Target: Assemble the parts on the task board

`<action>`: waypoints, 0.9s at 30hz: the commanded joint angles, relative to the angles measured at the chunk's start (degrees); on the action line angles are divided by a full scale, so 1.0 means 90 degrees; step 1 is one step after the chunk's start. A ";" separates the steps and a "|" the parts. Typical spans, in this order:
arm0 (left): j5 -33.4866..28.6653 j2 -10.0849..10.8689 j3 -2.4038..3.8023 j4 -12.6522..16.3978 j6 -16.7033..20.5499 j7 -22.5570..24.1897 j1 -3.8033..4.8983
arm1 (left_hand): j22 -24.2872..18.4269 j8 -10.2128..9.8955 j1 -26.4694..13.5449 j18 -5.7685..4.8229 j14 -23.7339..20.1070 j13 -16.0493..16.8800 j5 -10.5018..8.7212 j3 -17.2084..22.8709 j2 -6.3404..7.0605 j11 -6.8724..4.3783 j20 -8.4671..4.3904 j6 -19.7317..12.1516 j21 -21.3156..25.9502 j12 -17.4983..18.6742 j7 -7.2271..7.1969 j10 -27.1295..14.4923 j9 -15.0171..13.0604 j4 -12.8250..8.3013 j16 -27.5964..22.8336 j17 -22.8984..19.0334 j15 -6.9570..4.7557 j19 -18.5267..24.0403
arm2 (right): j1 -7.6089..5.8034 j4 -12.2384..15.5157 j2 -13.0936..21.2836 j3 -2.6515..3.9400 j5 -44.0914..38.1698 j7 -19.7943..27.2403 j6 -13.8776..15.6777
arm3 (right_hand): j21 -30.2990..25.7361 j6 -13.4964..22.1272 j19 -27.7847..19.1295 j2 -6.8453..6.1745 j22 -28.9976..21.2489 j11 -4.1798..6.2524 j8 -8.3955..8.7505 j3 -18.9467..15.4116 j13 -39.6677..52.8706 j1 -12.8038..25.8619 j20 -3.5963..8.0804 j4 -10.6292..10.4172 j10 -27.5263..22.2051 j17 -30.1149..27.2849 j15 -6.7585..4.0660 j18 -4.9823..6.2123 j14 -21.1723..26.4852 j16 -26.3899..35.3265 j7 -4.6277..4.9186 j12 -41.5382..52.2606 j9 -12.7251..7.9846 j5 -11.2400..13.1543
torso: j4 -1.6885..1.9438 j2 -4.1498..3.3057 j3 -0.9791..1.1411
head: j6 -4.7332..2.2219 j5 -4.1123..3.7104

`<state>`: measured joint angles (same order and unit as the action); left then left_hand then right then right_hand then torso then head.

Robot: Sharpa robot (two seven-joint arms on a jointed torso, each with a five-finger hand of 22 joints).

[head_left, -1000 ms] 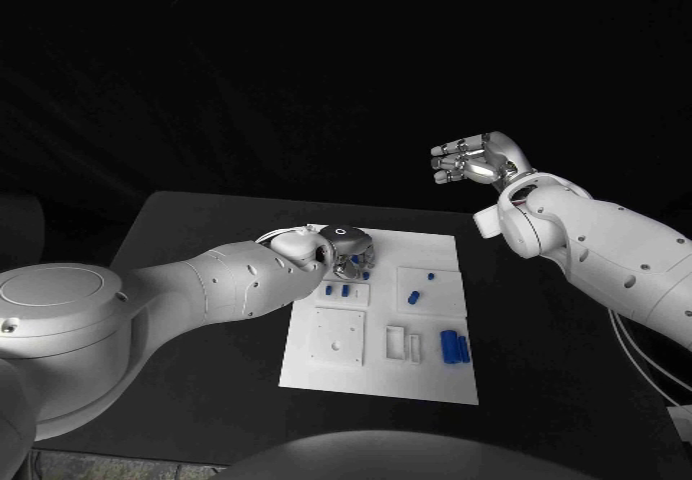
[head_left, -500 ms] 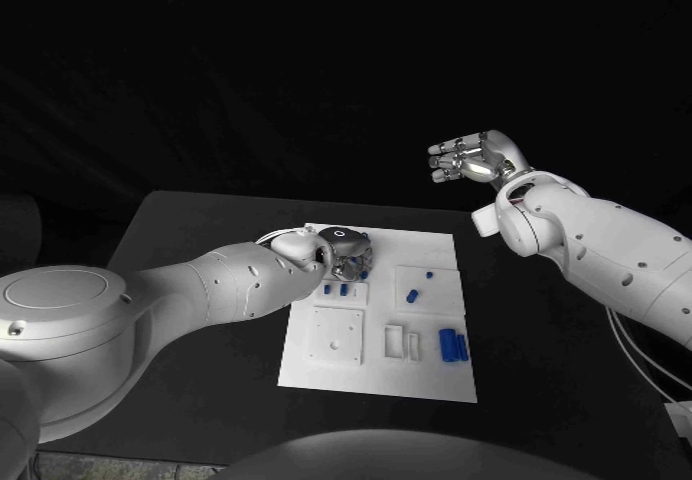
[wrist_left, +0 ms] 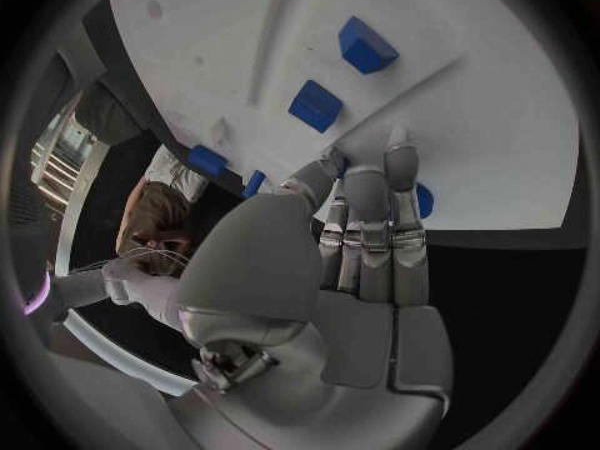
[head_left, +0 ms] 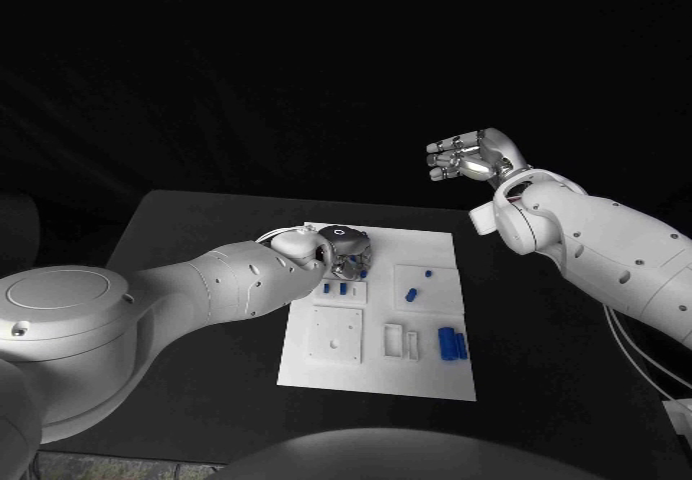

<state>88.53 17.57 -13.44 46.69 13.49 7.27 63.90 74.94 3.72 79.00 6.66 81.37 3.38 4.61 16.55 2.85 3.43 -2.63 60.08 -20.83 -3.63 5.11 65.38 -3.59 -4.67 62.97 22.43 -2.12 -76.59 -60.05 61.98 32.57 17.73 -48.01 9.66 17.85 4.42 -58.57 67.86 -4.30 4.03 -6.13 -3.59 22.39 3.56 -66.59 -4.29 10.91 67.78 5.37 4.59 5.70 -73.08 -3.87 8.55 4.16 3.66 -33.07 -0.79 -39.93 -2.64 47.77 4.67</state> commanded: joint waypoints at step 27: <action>-0.0051 -0.0041 -0.0012 0.0056 -0.0098 0.0082 -0.0049 | 0.0105 -0.0011 0.0052 0.0049 0.0013 -0.0004 -0.0052 -0.0015 -0.0034 -0.0015 -0.0030 0.0087 -0.0010 0.0032 -0.0010 0.0063 -0.0009 0.0148 0.0036 -0.0009 -0.0054 0.0022 | -0.0002 0.0015 0.0002 0.0003 -0.0058 0.0038 -0.0093 | -0.0015 -0.0049 -0.0050 -0.0057 -0.0009 -0.0007 -0.0002 0.0050 -0.0009 -0.0006 0.0020 0.0000 -0.0015 -0.0013 0.0000 0.0041 0.0042 0.0005 -0.0003 -0.0025 0.0009 -0.0014 | 0.0007 0.0006 0.0003 | 0.0014 -0.0046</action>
<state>88.25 17.43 -13.46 46.94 13.57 7.36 63.75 74.92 3.72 79.07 6.66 81.26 3.34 4.38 16.40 2.79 3.26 -2.66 60.48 -20.83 -3.63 5.11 65.63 -3.59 -3.58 62.97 22.39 -2.44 -76.56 -60.06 62.01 32.63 17.73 -48.06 9.64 17.83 4.42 -58.57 67.66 -4.30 4.03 -6.13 -3.59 22.39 3.56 -66.58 -4.09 10.91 67.78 5.31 4.59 5.69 -73.08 -3.87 8.55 4.16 3.65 -33.07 -0.74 -39.86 -2.59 47.93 4.29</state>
